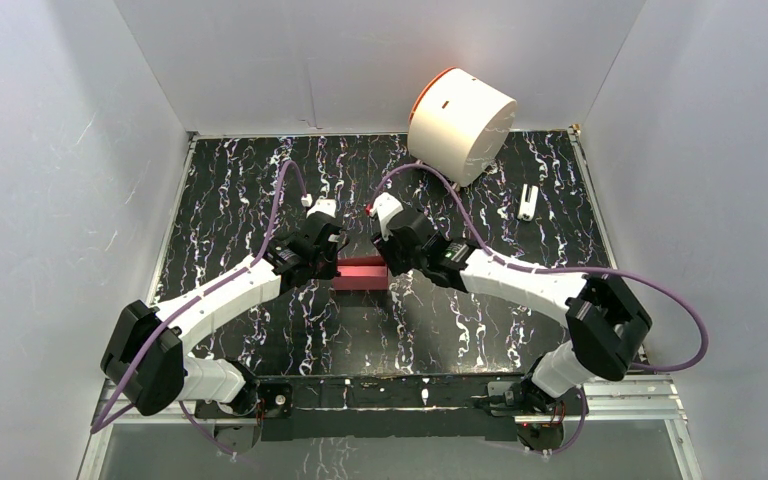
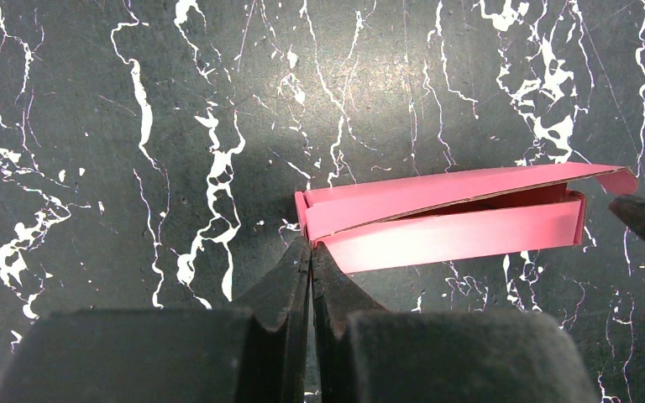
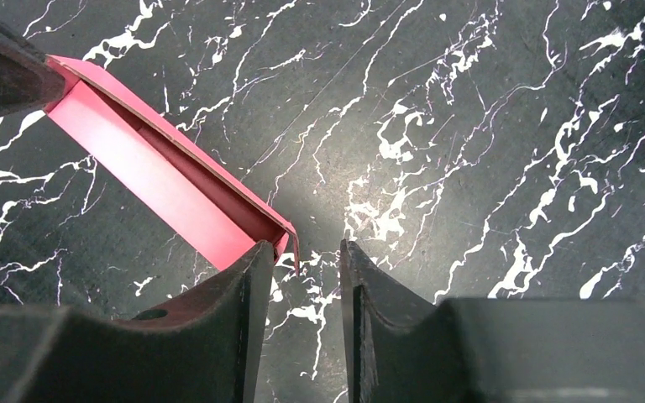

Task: Fold the paper box

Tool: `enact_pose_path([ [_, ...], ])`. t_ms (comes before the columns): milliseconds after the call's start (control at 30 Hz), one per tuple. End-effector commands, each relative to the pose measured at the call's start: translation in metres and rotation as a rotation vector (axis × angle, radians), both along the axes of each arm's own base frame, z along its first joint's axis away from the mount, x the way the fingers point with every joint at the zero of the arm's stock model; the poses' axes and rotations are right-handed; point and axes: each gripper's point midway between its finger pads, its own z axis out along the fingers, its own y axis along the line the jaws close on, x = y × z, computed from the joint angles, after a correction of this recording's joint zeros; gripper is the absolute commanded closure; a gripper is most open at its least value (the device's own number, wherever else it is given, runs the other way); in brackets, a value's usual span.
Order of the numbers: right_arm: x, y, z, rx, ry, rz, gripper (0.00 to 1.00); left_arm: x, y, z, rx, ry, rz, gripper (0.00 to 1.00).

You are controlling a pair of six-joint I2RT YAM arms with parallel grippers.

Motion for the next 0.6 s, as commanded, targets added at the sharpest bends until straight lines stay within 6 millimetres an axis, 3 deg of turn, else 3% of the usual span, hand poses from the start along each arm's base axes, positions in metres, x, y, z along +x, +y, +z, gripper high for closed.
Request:
enact_pose_path([
  [0,0.005,0.009,0.008,0.044,0.014,-0.013,0.59,-0.024,0.004,-0.021,0.048,0.116,-0.034,1.0],
  [267,0.003,0.005,-0.001,0.023,0.049,-0.03,0.69,-0.024,0.004,-0.02,0.045,0.113,-0.034,1.0],
  [467,0.0,0.012,0.009,0.061,0.077,-0.025,0.83,-0.024,0.004,-0.02,0.046,0.115,-0.032,1.0],
  [567,-0.002,0.017,0.013,0.081,0.108,-0.031,0.86,-0.024,0.004,-0.021,0.045,0.115,-0.031,1.0],
])
